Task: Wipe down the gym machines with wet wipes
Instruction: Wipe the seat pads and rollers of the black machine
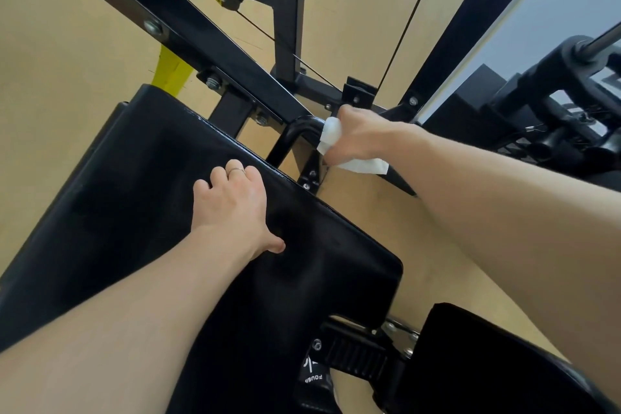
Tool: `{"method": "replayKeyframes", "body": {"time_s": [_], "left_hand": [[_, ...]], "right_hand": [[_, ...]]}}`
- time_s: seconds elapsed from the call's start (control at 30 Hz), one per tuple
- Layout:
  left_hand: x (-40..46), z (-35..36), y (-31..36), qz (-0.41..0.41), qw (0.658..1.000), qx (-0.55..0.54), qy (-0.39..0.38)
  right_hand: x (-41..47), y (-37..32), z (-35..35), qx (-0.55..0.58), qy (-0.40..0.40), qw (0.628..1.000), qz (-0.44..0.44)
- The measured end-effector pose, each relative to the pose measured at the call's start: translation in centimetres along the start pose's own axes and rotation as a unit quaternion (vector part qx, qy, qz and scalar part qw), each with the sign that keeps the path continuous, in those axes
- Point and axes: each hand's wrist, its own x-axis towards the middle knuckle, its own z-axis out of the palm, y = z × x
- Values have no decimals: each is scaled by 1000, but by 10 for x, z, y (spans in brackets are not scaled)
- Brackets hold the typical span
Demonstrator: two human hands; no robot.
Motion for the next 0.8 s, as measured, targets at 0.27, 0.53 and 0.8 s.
{"method": "replayKeyframes", "body": {"time_s": [0.27,0.53,0.8], "left_hand": [[1,1,-1,-2,1000,-3,10],[0,3,-2,3,1000,-3,18],[0,3,-1,4,1000,-3,17]], "right_hand": [[9,7,35,57,148,987,-19],[-11,47,68,-80,286,955,-11],[-29,96,72,-47,225,973,28]]}}
